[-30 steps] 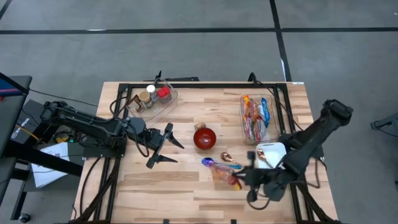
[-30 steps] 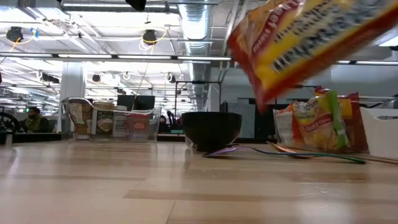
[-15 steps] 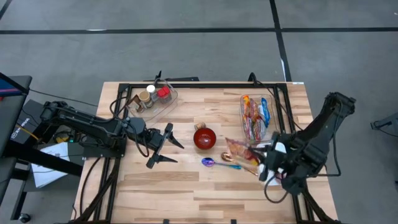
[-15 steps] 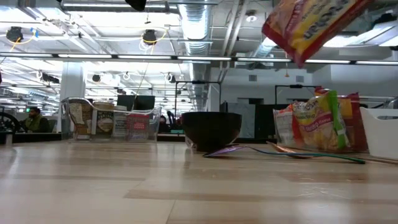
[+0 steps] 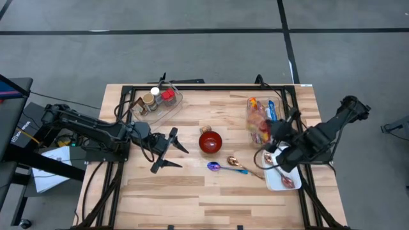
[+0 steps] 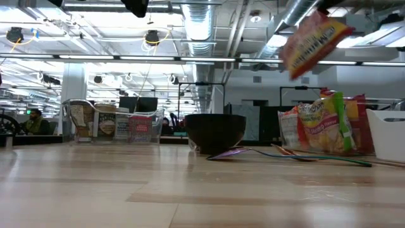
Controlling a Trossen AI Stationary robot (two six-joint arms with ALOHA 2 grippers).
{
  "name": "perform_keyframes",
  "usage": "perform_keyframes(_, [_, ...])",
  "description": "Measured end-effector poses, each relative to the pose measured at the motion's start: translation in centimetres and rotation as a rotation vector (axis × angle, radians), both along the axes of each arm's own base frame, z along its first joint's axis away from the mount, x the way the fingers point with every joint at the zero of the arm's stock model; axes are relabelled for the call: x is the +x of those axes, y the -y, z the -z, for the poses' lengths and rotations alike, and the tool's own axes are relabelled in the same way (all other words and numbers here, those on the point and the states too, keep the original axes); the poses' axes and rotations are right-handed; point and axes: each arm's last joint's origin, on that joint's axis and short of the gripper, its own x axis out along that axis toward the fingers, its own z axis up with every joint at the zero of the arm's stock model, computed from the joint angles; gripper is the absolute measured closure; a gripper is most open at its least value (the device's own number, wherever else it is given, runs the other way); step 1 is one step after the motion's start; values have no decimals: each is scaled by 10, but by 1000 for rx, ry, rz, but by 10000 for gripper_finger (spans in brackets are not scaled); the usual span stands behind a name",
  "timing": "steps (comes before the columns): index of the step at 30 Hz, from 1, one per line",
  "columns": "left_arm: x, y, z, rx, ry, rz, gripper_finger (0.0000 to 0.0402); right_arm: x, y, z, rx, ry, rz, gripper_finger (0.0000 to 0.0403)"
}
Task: Pick & Place Food Item
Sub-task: Put the red noodle pack into the right transparent bin
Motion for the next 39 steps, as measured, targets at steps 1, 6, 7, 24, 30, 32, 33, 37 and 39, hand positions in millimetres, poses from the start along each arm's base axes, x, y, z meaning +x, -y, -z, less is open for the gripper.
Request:
perform_keyframes(1, [0, 0, 0, 0, 0, -1, 134, -1, 1, 0, 22, 15, 17, 403])
perform_keyframes(6, [0, 0, -1, -2, 9, -1, 134, -6, 5, -1, 95, 5, 26, 403])
perform_keyframes(7, [0, 0, -1, -3, 11, -1, 134, -8, 7, -1, 101, 4, 28, 403])
perform_keyframes(24, [0, 1, -1, -20, 7, 0, 134, 1, 26, 10, 113, -33, 166, 403])
perform_keyframes(30, [0, 1, -1, -20, 6, 0, 134, 6, 43, 9, 70, -32, 261, 403])
perform_keyframes(32, [0, 1, -1, -20, 6, 0, 134, 7, 51, 9, 58, -43, 298, 403])
perform_keyframes(33, [0, 1, -1, -20, 6, 0, 134, 8, 55, 9, 53, -51, 318, 403])
perform_keyframes(37, [0, 1, -1, -20, 6, 0, 134, 10, 71, 9, 32, -99, 388, 403])
perform_keyframes(39, [0, 1, -1, -20, 6, 0, 134, 10, 79, 9, 20, -132, 418, 403])
